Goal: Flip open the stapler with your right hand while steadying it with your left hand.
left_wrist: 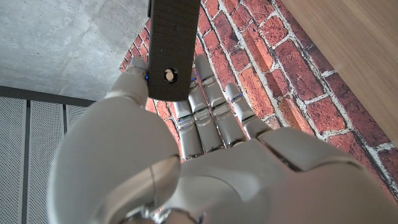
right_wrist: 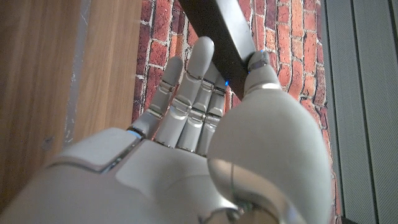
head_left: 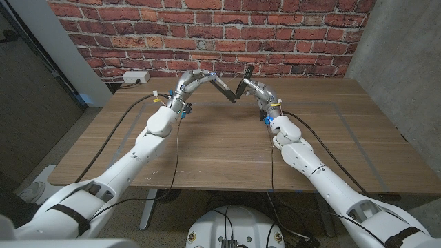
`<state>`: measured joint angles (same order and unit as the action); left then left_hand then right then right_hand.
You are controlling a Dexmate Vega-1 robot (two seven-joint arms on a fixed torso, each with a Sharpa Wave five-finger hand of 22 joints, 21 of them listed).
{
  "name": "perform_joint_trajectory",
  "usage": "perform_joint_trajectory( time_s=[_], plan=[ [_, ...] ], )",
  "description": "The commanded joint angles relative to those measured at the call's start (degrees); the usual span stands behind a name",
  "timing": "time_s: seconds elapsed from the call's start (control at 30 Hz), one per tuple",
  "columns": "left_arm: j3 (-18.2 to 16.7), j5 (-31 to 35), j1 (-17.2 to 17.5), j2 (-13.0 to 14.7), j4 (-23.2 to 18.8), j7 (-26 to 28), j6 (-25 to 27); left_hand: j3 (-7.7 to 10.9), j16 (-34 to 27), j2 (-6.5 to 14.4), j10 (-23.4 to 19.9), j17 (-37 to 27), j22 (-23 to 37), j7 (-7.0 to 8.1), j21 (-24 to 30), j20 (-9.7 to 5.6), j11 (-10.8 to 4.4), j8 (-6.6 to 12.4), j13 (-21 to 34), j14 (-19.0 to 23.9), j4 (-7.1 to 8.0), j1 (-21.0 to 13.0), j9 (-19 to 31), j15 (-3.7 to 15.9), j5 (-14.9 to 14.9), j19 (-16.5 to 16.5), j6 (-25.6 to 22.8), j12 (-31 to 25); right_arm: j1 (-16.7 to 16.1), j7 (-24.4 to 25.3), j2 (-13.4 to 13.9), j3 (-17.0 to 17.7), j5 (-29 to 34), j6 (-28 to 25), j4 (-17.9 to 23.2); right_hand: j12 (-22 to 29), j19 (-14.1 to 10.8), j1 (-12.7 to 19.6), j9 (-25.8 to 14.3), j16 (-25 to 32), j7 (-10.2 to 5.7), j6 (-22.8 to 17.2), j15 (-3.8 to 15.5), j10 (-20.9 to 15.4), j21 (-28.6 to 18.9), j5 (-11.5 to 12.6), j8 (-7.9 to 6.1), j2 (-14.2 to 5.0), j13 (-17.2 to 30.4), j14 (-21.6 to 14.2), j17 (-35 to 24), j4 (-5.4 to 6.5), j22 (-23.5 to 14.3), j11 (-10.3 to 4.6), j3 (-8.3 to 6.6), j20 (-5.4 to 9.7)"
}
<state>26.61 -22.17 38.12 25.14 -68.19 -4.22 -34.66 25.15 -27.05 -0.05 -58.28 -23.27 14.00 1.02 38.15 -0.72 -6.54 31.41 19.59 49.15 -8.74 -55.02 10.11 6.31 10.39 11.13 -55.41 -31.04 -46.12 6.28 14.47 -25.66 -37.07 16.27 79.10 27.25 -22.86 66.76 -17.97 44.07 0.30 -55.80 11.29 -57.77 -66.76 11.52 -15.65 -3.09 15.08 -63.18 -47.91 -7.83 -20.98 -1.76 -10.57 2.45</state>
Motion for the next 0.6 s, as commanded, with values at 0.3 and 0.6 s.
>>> perform_joint_trajectory(
  time_s=[0.3, 0.6],
  plan=[
    [-0.3, 3.4, 1.2, -1.2, -2.3, 5.5, -1.3, 0.17, 0.3, 5.3, -2.4, -0.5, 0.2, -1.14, 0.9, -0.49, -2.53, -0.04, 0.6, 1.2, 0.41, -6.0, 0.5, 6.58, 0.0, -0.2, -7.7, -0.7, -2.8, 4.8, -8.4, 4.9, -8.7, 8.1, -3.2, 3.1, 0.3, 4.4, -0.4, -0.3, -4.46, -4.6, 2.02, -9.2, -1.0, 0.5, 0.04, -4.65, 17.9, -0.3, -0.5, 0.01, 1.0, -5.64, 0.32, 5.54],
    [-0.4, 5.0, 2.1, -1.6, -3.8, 8.0, -1.4, 0.18, 0.5, 5.2, -2.4, -0.5, 0.2, -1.12, 1.3, -0.64, -2.64, -0.28, 0.9, 1.5, 0.46, -6.1, 0.5, 6.63, 0.0, -0.2, -7.8, -0.7, -4.3, 7.0, -10.1, 6.1, -10.7, 9.4, -2.1, 2.9, 0.4, 4.4, -0.5, -0.7, -4.42, -4.8, 2.03, -9.3, -1.6, 0.5, 0.22, -4.65, 18.0, -0.4, -0.5, 0.03, 1.8, -5.72, 0.41, 5.62]
  ],
)
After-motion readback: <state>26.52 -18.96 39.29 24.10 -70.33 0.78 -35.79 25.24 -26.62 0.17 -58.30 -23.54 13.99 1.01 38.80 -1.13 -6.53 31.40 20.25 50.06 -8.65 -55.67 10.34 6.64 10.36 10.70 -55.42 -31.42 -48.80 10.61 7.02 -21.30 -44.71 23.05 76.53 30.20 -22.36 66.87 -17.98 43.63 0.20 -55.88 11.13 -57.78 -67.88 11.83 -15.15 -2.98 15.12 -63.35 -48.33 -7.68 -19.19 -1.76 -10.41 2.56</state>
